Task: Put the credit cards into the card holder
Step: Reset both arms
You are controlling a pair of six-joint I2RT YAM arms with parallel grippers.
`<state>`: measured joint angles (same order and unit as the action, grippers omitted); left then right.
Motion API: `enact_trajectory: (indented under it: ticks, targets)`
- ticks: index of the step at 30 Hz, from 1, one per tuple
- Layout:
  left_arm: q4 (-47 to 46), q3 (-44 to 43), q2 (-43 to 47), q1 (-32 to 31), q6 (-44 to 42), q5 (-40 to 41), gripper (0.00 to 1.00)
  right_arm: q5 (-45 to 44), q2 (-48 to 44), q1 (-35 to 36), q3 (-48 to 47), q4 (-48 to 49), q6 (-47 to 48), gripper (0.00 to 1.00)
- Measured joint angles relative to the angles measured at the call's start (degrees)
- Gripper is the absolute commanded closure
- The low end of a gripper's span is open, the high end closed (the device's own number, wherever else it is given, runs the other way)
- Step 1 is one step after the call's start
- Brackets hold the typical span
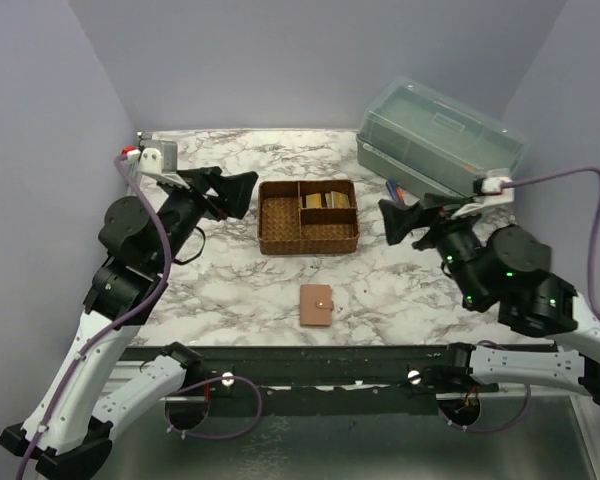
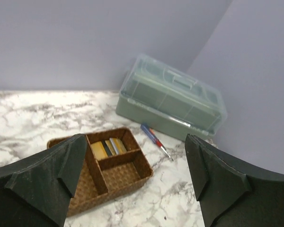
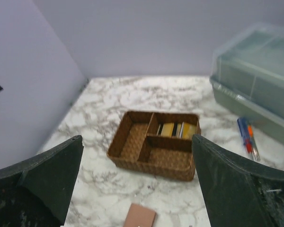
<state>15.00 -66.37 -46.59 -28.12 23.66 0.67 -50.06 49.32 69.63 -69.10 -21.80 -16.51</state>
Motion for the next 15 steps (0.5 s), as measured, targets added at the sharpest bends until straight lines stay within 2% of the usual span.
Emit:
enact_trajectory:
  ticks: [5,10,15]
  targets:
    - [-1.9,-1.9,2.6,0.0,-3.2,0.9,0.05,0.2,-3.1,-0.1,-5.4,5.9,10.6,0.00]
    - [-3.4,-3.4,4.7,0.0,-5.9,2.5,0.04,0.0,1.1,-0.1,-11.2,7.1,16.8,0.00]
    - [-6.8,-3.8,6.1,0.0,-8.2,2.8,0.04,0.2,3.9,-0.1,-11.5,9.7,22.4,0.00]
